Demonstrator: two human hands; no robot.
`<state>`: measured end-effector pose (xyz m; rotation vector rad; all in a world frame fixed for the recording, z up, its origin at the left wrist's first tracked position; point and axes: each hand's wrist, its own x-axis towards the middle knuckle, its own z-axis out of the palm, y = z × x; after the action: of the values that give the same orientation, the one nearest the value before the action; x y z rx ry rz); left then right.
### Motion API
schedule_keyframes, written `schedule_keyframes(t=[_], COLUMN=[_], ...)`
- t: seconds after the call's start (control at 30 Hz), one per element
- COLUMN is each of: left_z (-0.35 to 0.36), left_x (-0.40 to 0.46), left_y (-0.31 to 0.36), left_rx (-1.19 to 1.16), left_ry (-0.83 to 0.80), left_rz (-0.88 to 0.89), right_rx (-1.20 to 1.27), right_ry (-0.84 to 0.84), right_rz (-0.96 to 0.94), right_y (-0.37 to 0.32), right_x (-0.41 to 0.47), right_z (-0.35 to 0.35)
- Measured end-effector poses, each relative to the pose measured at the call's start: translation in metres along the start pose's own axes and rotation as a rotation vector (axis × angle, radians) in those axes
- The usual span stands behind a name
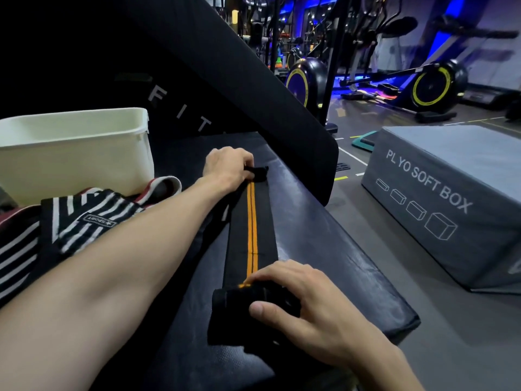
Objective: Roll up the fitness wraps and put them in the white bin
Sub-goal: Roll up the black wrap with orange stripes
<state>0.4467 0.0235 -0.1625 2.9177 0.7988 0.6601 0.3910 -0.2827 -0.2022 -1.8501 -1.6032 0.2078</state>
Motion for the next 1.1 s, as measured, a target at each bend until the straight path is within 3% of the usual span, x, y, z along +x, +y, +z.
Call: schedule_keyframes(t=[0.17, 0.3, 0.43, 0.57, 0.67, 0.77, 0.87, 0.97, 1.1], left_z=[0.015, 0.005, -0.029, -0.056, -0.054, -0.042, -0.045, -0.054, -0.072], left_x=[-0.003, -0.013, -0.043, -0.107, -0.155, -0.180, -0.185, -0.188, -0.216], left_y=[0.002, 0.005, 0.019, 0.019, 0.008, -0.008, -0.005, 0.003, -0.007], left_rx=[0.088, 0.134, -0.040, -0.404, -0.399, -0.219, -0.099, -0.073, -0.359], left_ry=[-0.066, -0.014, 0.032, -0.152, -0.335, -0.478, -0.515, -0.371, -0.020], left_rz=[0.049, 0.132, 0.225, 0.532, 0.641, 0.519, 0.429, 0.469, 0.417], right_rx=[0.000, 0.005, 0.006, 0.004, 0.005, 0.047, 0.068, 0.027, -0.029], right_ry=[0.001, 0.005, 0.018, 0.027, 0.038, 0.013, -0.012, -0.002, 0.023], right_rz=[0.005, -0.002, -0.006, -0.003, 0.014, 0.025, 0.054, 0.078, 0.082], right_y=[0.002, 0.001, -0.002, -0.005, -0.007, -0.010, -0.012, -0.013, -0.015], right_x=[0.002, 0.003, 0.002, -0.001, -0.004, -0.005, -0.009, -0.015, -0.022], right_z=[0.001, 0.001, 0.000, -0.002, -0.002, -0.003, -0.004, -0.002, 0.004])
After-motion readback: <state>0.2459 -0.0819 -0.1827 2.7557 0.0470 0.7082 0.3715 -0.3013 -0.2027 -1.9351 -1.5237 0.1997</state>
